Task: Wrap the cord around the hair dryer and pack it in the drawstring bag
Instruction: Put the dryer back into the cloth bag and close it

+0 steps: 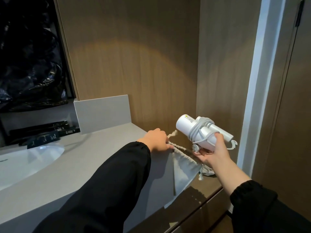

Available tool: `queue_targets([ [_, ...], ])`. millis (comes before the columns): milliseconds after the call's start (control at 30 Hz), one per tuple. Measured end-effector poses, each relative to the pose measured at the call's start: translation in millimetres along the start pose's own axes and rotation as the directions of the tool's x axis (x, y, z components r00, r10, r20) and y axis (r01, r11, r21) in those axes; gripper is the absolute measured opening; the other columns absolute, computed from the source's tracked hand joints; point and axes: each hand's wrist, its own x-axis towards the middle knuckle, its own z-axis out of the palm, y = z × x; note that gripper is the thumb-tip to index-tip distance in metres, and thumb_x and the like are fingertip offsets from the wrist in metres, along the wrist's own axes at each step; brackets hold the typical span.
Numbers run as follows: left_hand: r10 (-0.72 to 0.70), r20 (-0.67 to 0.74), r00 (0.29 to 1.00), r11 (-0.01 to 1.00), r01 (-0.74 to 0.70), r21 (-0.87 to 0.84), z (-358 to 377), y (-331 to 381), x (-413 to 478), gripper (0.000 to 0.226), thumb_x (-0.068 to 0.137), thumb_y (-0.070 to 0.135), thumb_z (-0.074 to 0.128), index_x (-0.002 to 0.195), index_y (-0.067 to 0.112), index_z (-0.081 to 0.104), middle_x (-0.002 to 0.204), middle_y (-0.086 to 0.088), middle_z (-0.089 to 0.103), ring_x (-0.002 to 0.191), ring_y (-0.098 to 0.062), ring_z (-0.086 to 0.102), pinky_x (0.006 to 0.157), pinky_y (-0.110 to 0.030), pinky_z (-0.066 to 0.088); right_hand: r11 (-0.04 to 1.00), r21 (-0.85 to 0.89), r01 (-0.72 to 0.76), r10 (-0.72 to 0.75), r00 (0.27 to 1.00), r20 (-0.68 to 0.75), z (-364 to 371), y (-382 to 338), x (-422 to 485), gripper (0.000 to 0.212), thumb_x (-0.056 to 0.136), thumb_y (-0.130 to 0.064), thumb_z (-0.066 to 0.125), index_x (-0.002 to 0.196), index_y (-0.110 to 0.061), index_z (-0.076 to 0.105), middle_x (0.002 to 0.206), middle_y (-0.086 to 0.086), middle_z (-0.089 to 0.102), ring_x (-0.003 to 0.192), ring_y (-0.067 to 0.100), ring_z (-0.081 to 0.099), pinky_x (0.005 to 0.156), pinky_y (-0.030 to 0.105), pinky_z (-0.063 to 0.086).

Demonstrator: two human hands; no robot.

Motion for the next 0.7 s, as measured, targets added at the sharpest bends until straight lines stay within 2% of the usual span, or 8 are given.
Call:
queue_targets([
  [133,0.058,-0.147,0.987,0.997,-0.065,-0.041,7.6,-5.6,3.6,0.028,0.095,0.031,0.049,0.107,0.018,0.07,0.125,-0.004,0.047,0.118,-0.023,0.038,0.09,-0.035,0.04,1.0,-0.014,-0.006,0.006,1.0,0.007,0.0,-0.1,-2.2,0.026,0.084,-0.042,0.061,0.094,-0.018,0.056,0.102,0.013,0.059,0.094,0.028,0.058,0.089,0.045,0.05],
  [200,0.052,-0.174,0.983,0.99,-0.074,-0.123,13.4,-7.0,5.4,0.025,0.095,0.023,0.049,0.103,0.013,0.07,0.139,-0.003,0.041,0.124,-0.024,0.037,0.096,-0.039,0.04,1.0,-0.022,-0.002,0.002,1.0,0.012,-0.1,-0.2,-2.6,0.026,0.083,-0.04,0.061,0.096,-0.018,0.058,0.103,0.013,0.06,0.093,0.028,0.059,0.083,0.043,0.051],
  [267,0.004,-0.167,0.986,0.988,-0.03,-0.153,14.8,-4.6,6.6,0.024,0.095,0.02,0.048,0.096,0.01,0.069,0.14,-0.005,0.04,0.12,-0.027,0.042,0.092,-0.04,0.043,1.0,-0.022,0.01,-0.01,1.0,0.014,1.0,-1.7,-2.8,0.025,0.083,-0.039,0.062,0.097,-0.019,0.058,0.104,0.013,0.061,0.093,0.028,0.06,0.081,0.043,0.051],
  [367,-0.137,-0.156,0.978,0.98,0.111,-0.163,9.7,1.5,6.3,0.017,0.092,0.014,0.05,0.083,0.009,0.063,0.097,-0.008,0.058,0.087,-0.029,0.056,0.068,-0.032,0.042,0.999,-0.027,0.032,-0.031,0.999,0.027,6.0,-6.3,-5.0,0.025,0.083,-0.039,0.062,0.099,-0.02,0.059,0.105,0.012,0.063,0.094,0.029,0.061,0.086,0.047,0.051],
  [467,-0.343,-0.137,0.929,0.868,0.257,-0.426,-2.0,-6.1,10.2,0.022,0.092,0.019,0.055,0.074,0.009,0.061,0.072,-0.004,0.057,0.07,-0.024,0.054,0.063,-0.029,0.041,0.999,-0.023,0.047,-0.046,0.998,0.044,14.2,-10.6,-9.1,0.026,0.083,-0.038,0.063,0.101,-0.02,0.059,0.106,0.012,0.063,0.095,0.029,0.062,0.09,0.05,0.05],
  [533,-0.485,-0.129,0.865,0.734,0.323,-0.597,-11.0,-19.0,15.5,0.029,0.092,0.021,0.057,0.066,0.009,0.056,0.066,-0.005,0.056,0.065,-0.024,0.054,0.06,-0.028,0.039,0.998,-0.027,0.053,-0.052,0.997,0.062,21.7,-13.2,-13.4,0.027,0.083,-0.037,0.065,0.104,-0.02,0.059,0.107,0.012,0.064,0.097,0.03,0.063,0.089,0.052,0.05],
  [600,-0.639,-0.162,0.752,0.587,0.341,-0.734,-23.0,-34.8,19.7,0.027,0.091,0.018,0.056,0.066,0.007,0.059,0.072,-0.012,0.064,0.072,-0.029,0.061,0.06,-0.027,0.04,0.997,-0.029,0.066,-0.063,0.994,0.09,30.8,-15.9,-16.7,0.027,0.084,-0.035,0.065,0.106,-0.02,0.059,0.11,0.013,0.064,0.099,0.032,0.063,0.09,0.053,0.05],
  [700,-0.843,-0.256,0.473,0.371,0.165,-0.914,-50.4,-54.9,12.7,0.029,0.094,0.013,0.047,0.083,-0.005,0.066,0.088,-0.02,0.066,0.087,-0.035,0.063,0.064,-0.031,0.04,0.996,-0.015,0.083,-0.08,0.987,0.14,47.6,-20.4,-23.5,0.026,0.086,-0.035,0.064,0.106,-0.02,0.06,0.113,0.013,0.063,0.102,0.031,0.061,0.09,0.05,0.051],
])
